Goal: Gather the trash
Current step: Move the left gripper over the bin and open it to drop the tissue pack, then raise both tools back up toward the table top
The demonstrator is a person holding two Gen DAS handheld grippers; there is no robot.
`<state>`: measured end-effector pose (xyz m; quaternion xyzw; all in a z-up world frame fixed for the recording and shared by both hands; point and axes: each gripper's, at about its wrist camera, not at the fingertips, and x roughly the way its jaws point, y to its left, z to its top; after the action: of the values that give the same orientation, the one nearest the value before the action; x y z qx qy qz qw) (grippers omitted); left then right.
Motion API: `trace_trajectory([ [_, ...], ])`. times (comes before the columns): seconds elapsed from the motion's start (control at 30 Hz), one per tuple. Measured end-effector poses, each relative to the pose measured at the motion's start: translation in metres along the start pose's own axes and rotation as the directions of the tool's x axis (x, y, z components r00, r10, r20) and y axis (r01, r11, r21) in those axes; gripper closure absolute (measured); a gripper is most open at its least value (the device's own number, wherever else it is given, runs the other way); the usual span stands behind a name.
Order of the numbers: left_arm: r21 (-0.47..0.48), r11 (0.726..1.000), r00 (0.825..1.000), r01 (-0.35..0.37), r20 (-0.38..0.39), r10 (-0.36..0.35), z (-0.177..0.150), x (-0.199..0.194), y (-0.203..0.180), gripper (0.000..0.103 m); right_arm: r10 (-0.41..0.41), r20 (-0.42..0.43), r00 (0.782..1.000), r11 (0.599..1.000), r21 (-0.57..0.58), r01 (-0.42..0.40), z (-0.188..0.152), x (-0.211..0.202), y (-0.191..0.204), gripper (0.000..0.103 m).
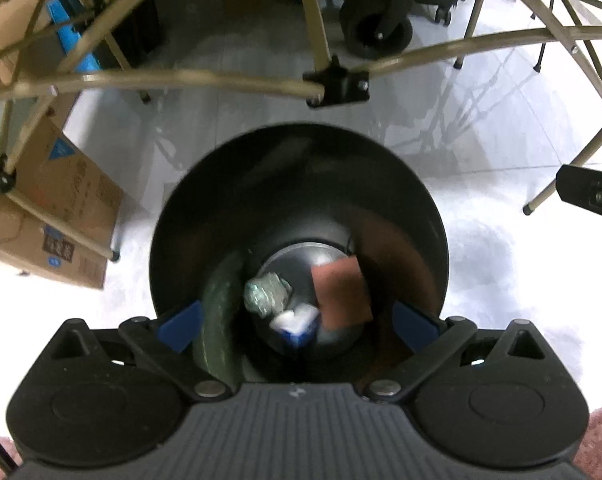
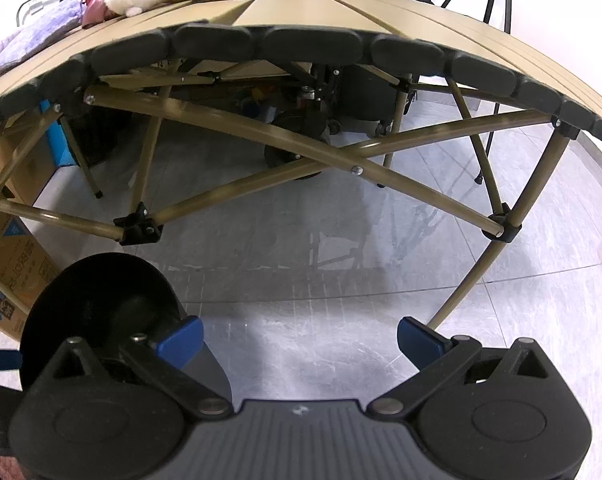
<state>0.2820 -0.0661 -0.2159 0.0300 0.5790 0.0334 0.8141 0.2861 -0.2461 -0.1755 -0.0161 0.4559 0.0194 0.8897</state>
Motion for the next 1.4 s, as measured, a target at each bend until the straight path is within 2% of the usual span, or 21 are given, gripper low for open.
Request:
trace_trajectory([
  [0.4, 0.001, 1.000, 0.999, -0.001, -0.050, 0.001, -0.002, 0.003, 0.002, 0.000, -0.002, -0.009, 1.000, 1.000, -0.014, 0.002, -0.001, 0.003, 0.005, 0.000],
  [0.97, 0.012, 1.000, 0.997, 0.023, -0.073, -0.022, -0.007, -0.007, 0.003, 0.000, 0.007, -0.008, 1.000, 0.999, -0.040, -0.007, -0.002, 0.000, 0.012, 0.000],
  [1.27, 0.025, 0.999, 0.999, 0.047, -0.019, -0.046, -0.018, -0.031, 0.011, 0.000, 0.029, 0.023, 0.999, 0.997, -0.078, -0.027, -0.001, -0.027, 0.026, 0.000],
  [1.4, 0.011, 0.999, 0.999, 0.043, 0.016, -0.043, -0.019, -0.041, 0.018, 0.000, 0.056, 0.070, 0.996, 0.993, -0.108, -0.049, 0.001, -0.051, 0.034, 0.000],
])
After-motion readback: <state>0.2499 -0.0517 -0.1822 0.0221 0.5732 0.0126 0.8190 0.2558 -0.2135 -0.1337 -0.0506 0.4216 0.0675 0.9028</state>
